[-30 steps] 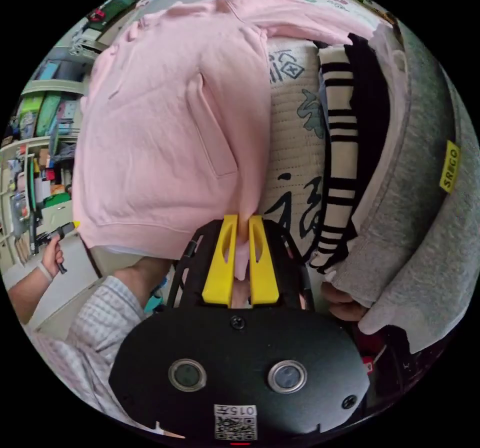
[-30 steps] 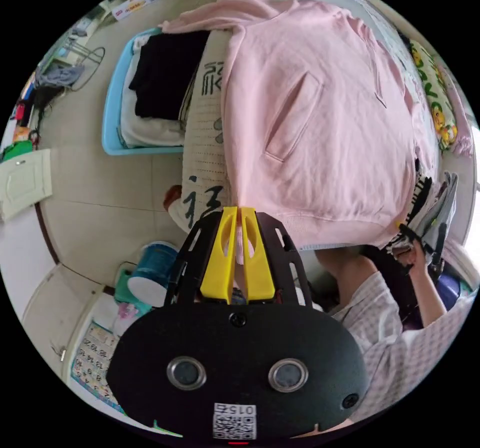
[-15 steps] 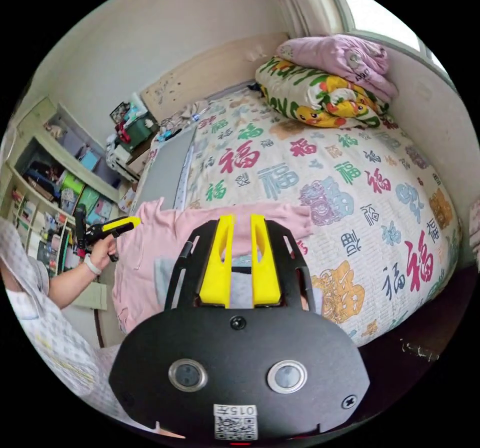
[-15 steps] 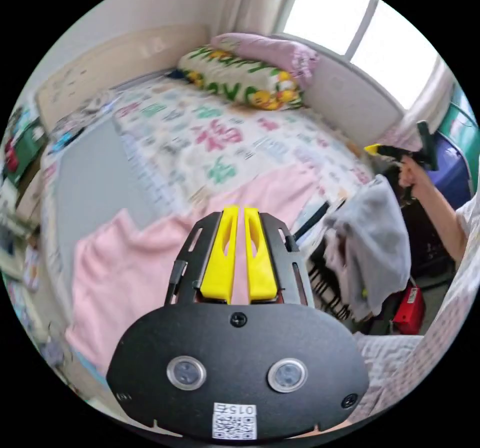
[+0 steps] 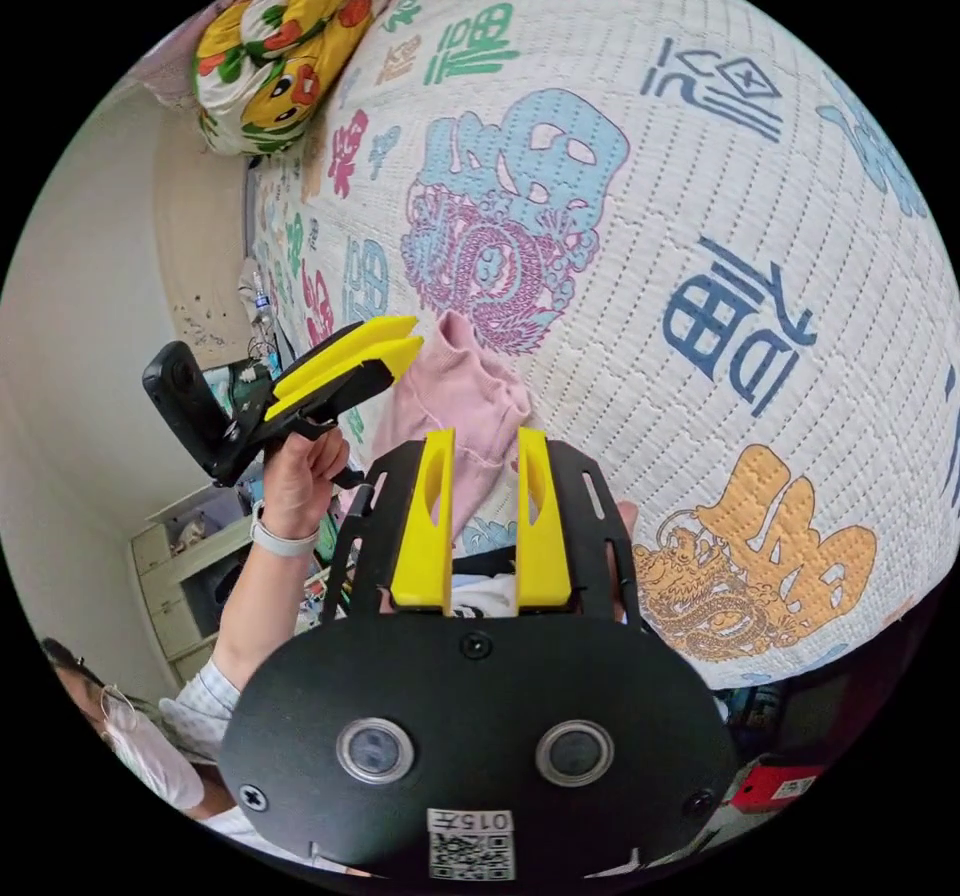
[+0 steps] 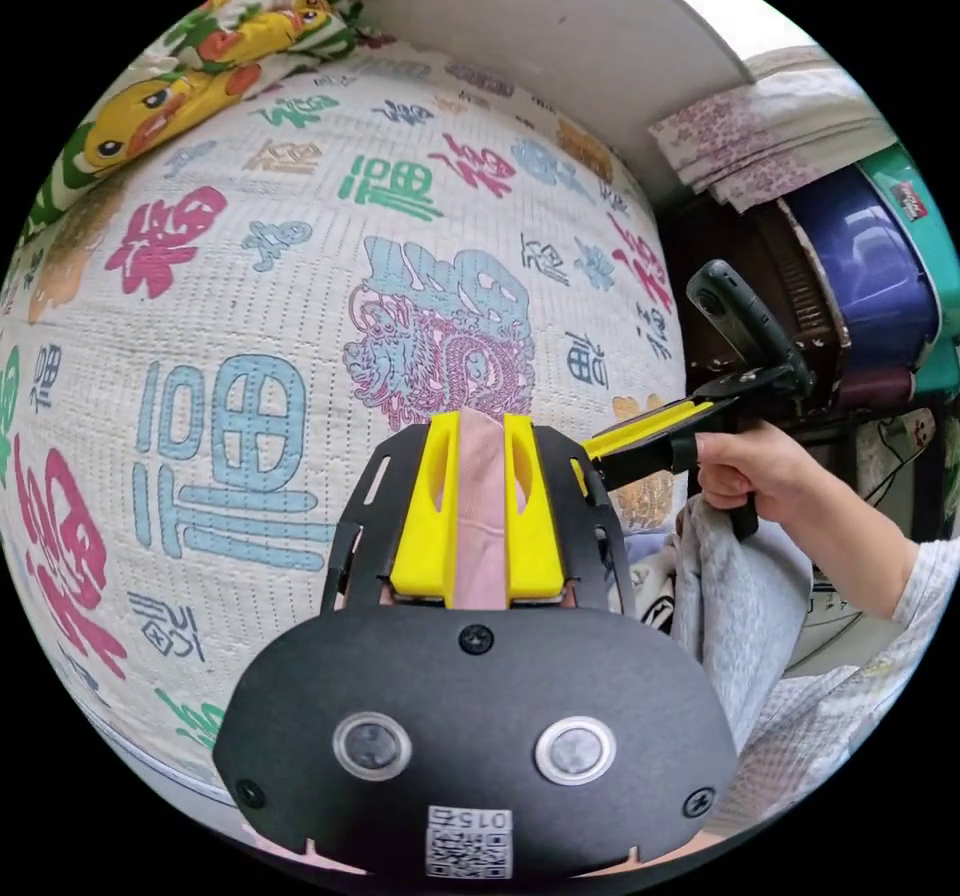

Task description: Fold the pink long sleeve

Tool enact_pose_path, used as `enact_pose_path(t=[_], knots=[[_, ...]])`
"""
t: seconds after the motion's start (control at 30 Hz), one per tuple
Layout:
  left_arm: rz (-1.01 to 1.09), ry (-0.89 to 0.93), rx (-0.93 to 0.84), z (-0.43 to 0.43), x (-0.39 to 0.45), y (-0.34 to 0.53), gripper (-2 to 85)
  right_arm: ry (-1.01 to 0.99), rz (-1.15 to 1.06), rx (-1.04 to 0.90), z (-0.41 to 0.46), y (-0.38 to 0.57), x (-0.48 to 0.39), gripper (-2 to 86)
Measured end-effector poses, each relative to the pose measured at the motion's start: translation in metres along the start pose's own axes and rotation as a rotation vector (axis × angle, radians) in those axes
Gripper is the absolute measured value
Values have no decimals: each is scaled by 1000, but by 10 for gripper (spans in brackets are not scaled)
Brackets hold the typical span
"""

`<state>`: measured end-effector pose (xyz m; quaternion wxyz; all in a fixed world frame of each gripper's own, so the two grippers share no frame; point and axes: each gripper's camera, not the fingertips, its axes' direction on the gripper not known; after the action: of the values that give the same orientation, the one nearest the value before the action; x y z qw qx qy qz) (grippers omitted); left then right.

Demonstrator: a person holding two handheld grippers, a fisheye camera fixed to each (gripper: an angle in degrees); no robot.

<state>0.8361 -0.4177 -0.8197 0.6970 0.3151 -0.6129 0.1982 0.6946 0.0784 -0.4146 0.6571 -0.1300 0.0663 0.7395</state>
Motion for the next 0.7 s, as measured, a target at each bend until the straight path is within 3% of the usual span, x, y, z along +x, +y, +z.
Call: enact_pose_path(t=[0.07, 0.2, 0.37, 0.57, 0.7], knots=[[14, 11, -20, 8, 1, -9, 85, -26, 12, -84, 6, -6, 10, 69], [6, 49, -20, 14, -3, -10, 60, -88, 29, -75, -9, 0, 29, 31], [-108, -18, 25, 6, -15, 25, 28, -40, 1, 85, -53, 37, 37, -1], [-495, 92, 163, -20, -100, 152, 18, 2, -17, 408, -149, 130, 50, -6], [-761, 92, 216, -17, -164, 288, 17, -12, 38, 601, -218, 242, 72, -6]])
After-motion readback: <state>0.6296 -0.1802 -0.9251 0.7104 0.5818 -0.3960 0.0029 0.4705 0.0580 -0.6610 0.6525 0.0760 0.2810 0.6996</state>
